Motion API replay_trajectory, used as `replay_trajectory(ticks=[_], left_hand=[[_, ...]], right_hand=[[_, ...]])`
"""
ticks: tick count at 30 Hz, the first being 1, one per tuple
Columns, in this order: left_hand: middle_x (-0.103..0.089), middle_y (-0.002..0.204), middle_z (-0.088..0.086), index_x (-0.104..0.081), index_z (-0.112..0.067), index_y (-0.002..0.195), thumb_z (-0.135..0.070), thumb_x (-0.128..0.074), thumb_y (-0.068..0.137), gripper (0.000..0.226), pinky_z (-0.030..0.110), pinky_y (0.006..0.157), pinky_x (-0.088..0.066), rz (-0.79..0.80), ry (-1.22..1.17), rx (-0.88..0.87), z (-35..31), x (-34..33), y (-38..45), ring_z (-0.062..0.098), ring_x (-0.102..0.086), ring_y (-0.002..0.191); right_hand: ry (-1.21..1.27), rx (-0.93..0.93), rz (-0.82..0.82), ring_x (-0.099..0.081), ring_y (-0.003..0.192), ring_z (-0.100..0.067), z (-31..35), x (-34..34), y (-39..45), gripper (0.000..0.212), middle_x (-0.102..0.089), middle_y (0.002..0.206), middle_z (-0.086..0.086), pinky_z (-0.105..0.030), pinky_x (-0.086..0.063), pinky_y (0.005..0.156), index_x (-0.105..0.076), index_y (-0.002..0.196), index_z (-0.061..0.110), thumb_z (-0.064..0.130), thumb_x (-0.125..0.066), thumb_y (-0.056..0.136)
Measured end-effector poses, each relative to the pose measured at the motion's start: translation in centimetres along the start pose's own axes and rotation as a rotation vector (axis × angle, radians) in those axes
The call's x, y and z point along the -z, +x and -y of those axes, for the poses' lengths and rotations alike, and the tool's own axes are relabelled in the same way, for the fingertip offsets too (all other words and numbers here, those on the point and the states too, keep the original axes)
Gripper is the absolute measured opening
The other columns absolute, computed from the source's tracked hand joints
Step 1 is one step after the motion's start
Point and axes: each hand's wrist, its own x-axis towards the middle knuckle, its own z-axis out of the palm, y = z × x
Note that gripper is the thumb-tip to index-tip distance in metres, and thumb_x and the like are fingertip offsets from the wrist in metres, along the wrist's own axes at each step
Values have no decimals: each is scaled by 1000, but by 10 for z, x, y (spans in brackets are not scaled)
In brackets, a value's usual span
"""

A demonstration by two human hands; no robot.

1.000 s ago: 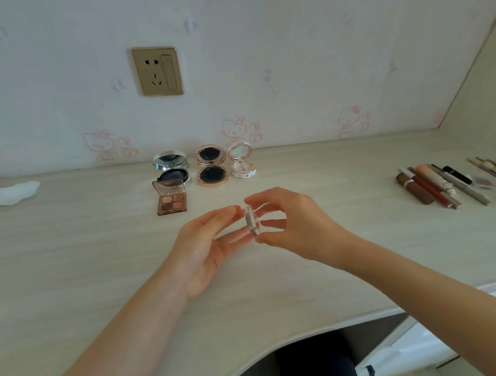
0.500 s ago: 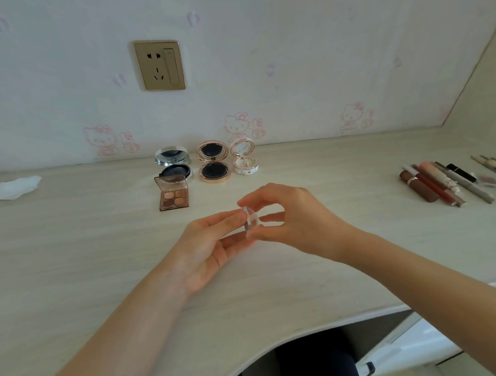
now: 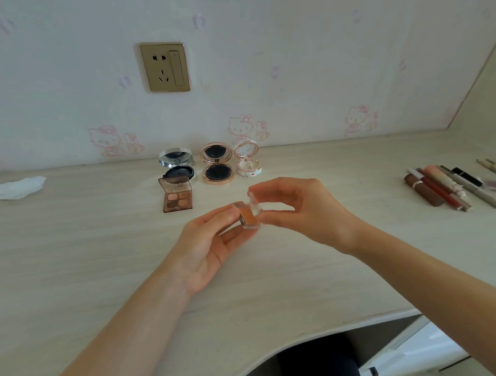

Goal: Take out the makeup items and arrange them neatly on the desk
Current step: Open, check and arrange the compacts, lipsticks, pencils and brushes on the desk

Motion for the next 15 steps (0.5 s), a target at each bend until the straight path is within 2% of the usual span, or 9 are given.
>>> replay_trajectory(ticks=[4, 7, 15], left_hand=[[-68, 107, 25, -64, 6, 107, -3, -62, 71, 38, 35, 76, -59, -45, -61, -42, -1, -1, 0, 34, -69, 93], [-70, 103, 21, -67, 3, 103, -1, -62, 69, 34, 34, 76, -59, -50, -49, -49, 0, -3, 0, 30, -70, 90], [-72, 105, 14, -64, 0, 109, 14, -57, 82, 31, 29, 77, -59, -90, 103, -97, 2, 4, 2, 26, -70, 95]], right_hand=[[30, -81, -110, -69, 96, -7, -5, -2, 2, 34, -71, 107, 2, -30, -55, 89, -62, 119, 14, 0, -63, 87], [30, -132, -181, -72, 88, -11, -9, -8, 3, 27, -72, 100, -2, -36, -58, 83, -65, 112, 12, -1, -59, 89], [-185, -70, -216, -71, 82, -5, -11, -8, 10, 28, -74, 95, 2, -32, -57, 83, -69, 109, 13, -2, -58, 88]])
